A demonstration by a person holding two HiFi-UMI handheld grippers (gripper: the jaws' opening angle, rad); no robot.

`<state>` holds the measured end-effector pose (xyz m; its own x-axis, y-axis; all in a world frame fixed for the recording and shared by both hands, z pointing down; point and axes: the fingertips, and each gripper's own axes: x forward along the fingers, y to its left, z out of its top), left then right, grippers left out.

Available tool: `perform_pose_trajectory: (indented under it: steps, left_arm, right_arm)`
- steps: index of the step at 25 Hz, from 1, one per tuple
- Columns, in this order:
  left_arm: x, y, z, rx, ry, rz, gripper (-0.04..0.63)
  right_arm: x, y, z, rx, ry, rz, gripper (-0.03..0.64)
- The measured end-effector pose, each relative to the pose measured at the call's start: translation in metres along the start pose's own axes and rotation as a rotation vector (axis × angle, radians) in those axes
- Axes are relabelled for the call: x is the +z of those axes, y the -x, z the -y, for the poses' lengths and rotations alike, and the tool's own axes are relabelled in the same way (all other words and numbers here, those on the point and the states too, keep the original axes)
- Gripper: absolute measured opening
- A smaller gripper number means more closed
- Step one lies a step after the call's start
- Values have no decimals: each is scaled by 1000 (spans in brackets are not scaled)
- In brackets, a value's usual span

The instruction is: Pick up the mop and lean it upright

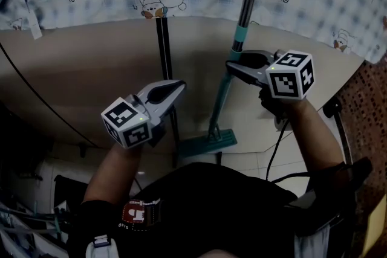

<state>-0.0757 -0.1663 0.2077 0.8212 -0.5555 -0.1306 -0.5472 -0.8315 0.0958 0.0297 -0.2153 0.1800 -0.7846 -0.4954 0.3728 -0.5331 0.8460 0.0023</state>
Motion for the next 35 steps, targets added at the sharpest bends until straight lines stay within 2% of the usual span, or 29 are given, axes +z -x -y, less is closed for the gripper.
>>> perform_pose_trajectory:
  steps: [6, 14, 21, 27, 30, 35]
  left_arm:
    - [3, 2, -3, 12, 47, 12, 0]
    - [-2, 2, 0, 21, 8, 1, 0]
    - [-14, 4, -2, 39, 5, -25, 0]
    - [-35, 2, -2, 44, -1, -27, 0]
    - [-58, 3, 6, 61, 20, -56, 0]
    - [-98, 10, -8, 79, 31, -99, 0]
  right_arm:
    - [-4, 0, 4, -11, -3, -2, 137]
    - [-11, -1, 4, -17, -7, -7, 137]
    - [-23, -7, 2, -21, -16, -18, 137]
    - [-48, -18, 5, -34, -3, -33, 137]
    - [-76, -20, 1, -33, -12, -50, 137]
    - [-123, -52, 3, -20, -31, -95, 137]
